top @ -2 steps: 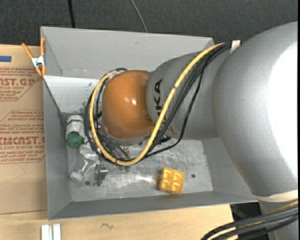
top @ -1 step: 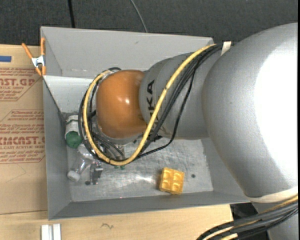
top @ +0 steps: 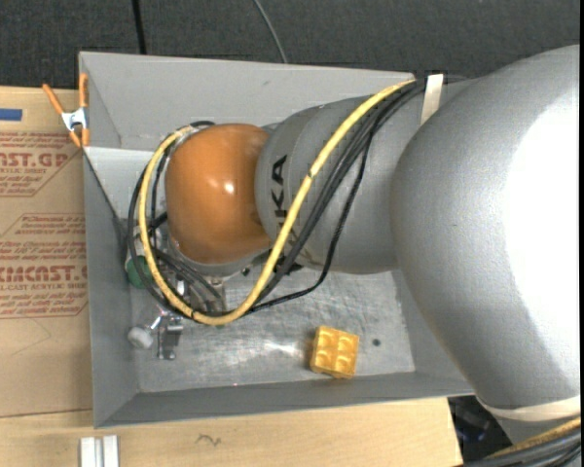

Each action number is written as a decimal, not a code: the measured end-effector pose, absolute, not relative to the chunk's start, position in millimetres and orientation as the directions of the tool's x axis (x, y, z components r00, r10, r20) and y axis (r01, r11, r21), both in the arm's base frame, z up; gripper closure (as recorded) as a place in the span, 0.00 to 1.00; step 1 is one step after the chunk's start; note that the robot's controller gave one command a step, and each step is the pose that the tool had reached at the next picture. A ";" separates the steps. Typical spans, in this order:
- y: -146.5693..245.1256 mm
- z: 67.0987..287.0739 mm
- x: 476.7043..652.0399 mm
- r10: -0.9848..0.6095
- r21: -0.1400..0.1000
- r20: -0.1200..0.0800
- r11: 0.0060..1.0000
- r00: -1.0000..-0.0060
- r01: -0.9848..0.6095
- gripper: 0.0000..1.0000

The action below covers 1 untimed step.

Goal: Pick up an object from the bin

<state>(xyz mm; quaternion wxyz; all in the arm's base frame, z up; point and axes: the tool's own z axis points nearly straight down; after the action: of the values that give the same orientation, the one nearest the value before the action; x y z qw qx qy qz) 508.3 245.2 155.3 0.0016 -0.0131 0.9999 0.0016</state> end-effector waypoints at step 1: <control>242.8 67.6 497.3 0.091 0.001 0.001 0.996 -0.996 0.091 0.00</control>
Offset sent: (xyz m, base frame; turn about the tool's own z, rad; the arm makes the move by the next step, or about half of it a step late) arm -0.0018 0.0016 -0.0853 0.0458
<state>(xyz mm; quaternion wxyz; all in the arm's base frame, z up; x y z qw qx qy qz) 497.3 242.8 67.6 -0.0004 0.0458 0.9990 0.0005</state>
